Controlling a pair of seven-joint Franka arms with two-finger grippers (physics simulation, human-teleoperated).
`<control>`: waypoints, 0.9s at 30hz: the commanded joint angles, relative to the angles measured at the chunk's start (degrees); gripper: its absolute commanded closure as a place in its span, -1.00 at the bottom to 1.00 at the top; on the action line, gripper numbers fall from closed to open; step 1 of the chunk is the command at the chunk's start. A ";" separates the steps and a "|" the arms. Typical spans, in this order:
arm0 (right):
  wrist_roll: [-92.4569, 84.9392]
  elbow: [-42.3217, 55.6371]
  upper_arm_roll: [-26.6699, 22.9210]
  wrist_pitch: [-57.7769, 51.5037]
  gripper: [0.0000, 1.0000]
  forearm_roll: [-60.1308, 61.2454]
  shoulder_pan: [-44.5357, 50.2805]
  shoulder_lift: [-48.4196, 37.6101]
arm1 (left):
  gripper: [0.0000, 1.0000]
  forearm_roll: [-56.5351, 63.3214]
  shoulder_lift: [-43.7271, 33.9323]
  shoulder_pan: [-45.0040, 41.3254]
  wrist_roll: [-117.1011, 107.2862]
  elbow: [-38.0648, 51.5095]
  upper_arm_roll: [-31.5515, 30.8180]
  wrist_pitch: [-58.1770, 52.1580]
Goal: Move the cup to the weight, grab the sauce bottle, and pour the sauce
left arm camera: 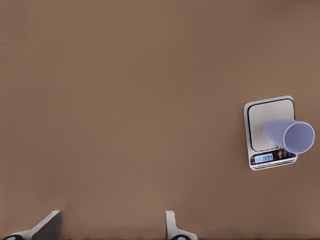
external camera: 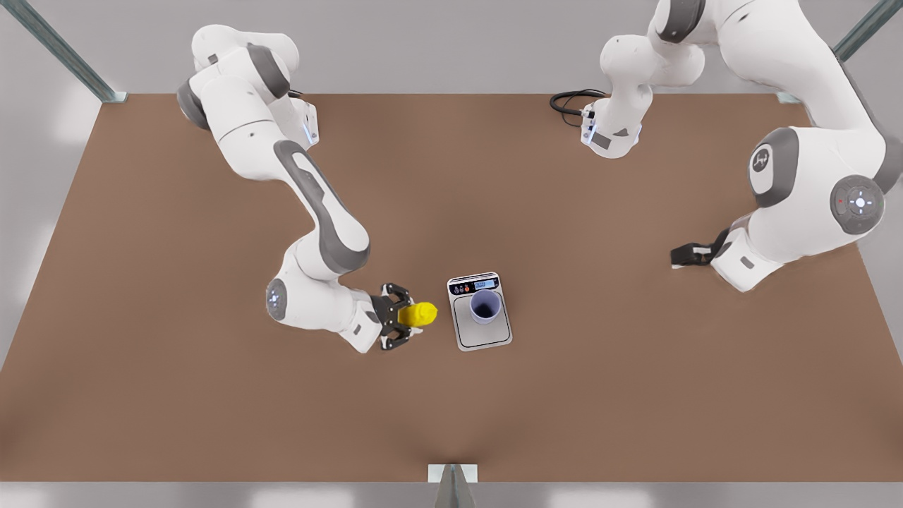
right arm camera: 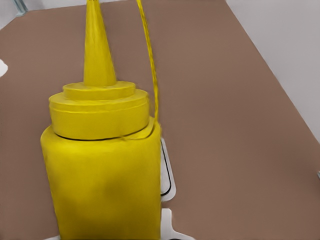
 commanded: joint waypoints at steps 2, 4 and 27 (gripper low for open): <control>2.05 0.25 -0.01 -1.21 0.14 -4.61 1.74 0.00 | -1.00 7.30 -3.86 0.29 -0.26 -6.92 -1.97 3.94; 2.40 0.25 -0.01 -1.21 0.14 -8.39 3.32 0.00 | -1.00 7.30 -3.86 2.31 -0.17 -7.27 -4.26 3.76; -33.18 2.18 0.52 -42.60 0.16 17.97 -34.37 8.69 | -1.00 7.21 -1.75 2.31 -0.26 -7.10 -4.26 3.59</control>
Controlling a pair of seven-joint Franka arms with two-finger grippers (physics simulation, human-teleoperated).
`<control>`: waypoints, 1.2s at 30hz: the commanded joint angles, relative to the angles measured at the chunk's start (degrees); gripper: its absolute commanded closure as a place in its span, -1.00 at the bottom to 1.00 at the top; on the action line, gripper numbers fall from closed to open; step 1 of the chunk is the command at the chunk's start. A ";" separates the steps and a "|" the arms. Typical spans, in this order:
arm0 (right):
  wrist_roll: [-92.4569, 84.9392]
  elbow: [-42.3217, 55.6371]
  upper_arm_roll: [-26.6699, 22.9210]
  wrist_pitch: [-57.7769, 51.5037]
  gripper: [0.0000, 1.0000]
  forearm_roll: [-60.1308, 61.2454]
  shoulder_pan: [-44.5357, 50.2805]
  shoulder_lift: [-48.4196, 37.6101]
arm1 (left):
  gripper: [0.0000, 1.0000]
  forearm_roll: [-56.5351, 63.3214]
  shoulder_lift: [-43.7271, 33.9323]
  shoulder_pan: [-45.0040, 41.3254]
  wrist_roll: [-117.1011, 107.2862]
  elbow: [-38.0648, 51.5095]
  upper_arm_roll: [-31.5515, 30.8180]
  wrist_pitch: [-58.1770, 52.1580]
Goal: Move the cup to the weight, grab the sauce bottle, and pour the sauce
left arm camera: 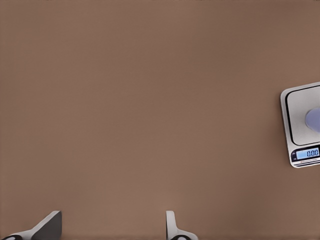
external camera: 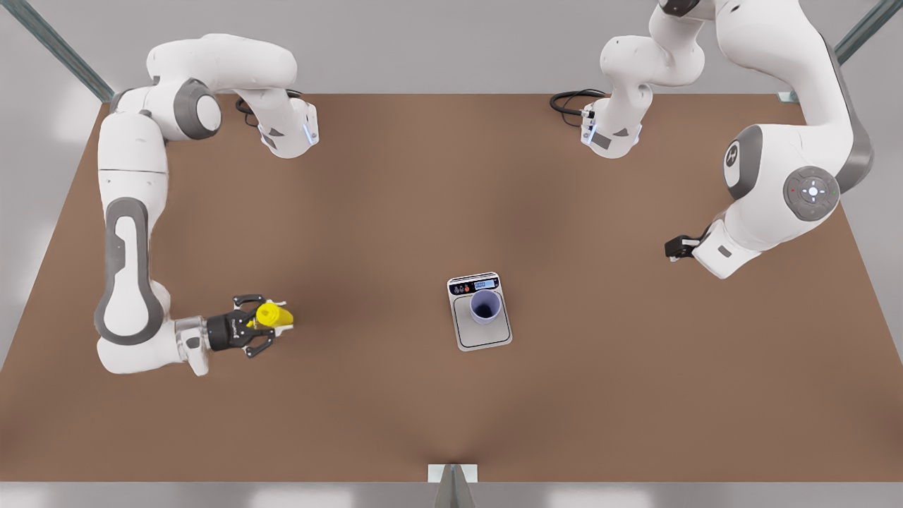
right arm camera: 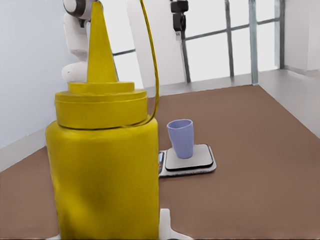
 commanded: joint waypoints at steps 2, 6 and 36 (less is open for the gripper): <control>-2.53 -1.08 -0.44 -0.91 0.15 -1.01 -2.07 1.07 | -1.00 0.01 0.11 0.00 0.00 0.00 0.00 0.00; -10.35 -1.08 -0.53 5.86 0.12 -1.01 -3.74 8.19 | -1.00 0.01 0.55 0.00 0.00 0.09 0.00 0.18; 21.08 11.30 -5.27 -4.16 -1.00 -19.10 -3.93 -3.13 | -1.00 0.01 0.64 0.00 0.09 0.09 0.00 0.26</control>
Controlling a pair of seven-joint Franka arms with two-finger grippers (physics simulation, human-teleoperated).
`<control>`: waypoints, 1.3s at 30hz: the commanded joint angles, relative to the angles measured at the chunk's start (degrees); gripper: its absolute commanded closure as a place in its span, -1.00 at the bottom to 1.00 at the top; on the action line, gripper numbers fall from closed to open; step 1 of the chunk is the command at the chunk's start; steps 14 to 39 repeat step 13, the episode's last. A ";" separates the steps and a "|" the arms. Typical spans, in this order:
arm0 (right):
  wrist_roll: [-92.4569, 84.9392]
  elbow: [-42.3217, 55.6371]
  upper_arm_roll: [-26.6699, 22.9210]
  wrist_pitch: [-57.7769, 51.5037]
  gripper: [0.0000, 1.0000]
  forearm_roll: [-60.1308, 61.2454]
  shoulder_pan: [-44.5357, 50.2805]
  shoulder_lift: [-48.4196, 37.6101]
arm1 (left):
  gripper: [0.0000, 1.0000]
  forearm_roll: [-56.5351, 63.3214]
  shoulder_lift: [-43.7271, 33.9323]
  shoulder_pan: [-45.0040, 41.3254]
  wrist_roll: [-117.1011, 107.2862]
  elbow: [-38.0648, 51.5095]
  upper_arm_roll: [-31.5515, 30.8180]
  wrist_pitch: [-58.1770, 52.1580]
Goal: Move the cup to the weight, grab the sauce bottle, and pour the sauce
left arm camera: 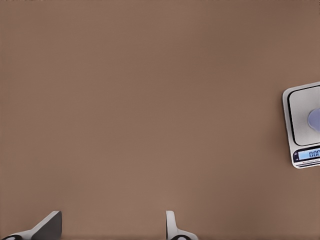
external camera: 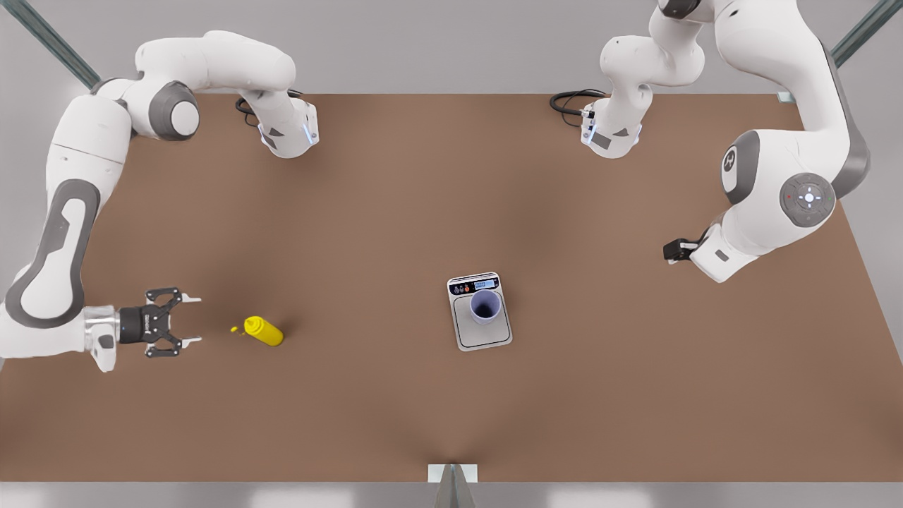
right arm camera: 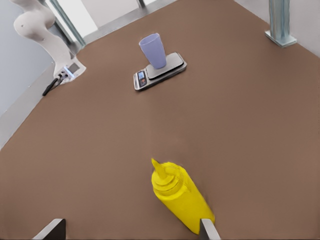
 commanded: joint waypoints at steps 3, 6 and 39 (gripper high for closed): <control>26.27 2.61 -0.13 1.67 -1.00 -15.04 12.38 -8.47 | -1.00 0.01 0.00 0.00 0.00 0.00 0.00 0.00; 65.11 -9.67 -0.75 5.79 -1.00 -31.22 20.66 -22.79 | -1.00 0.01 0.00 0.00 0.00 0.00 0.00 0.00; 91.50 -23.14 -0.22 8.97 -1.00 -34.48 16.26 -34.32 | -1.00 0.09 0.17 0.00 0.00 0.00 0.00 0.09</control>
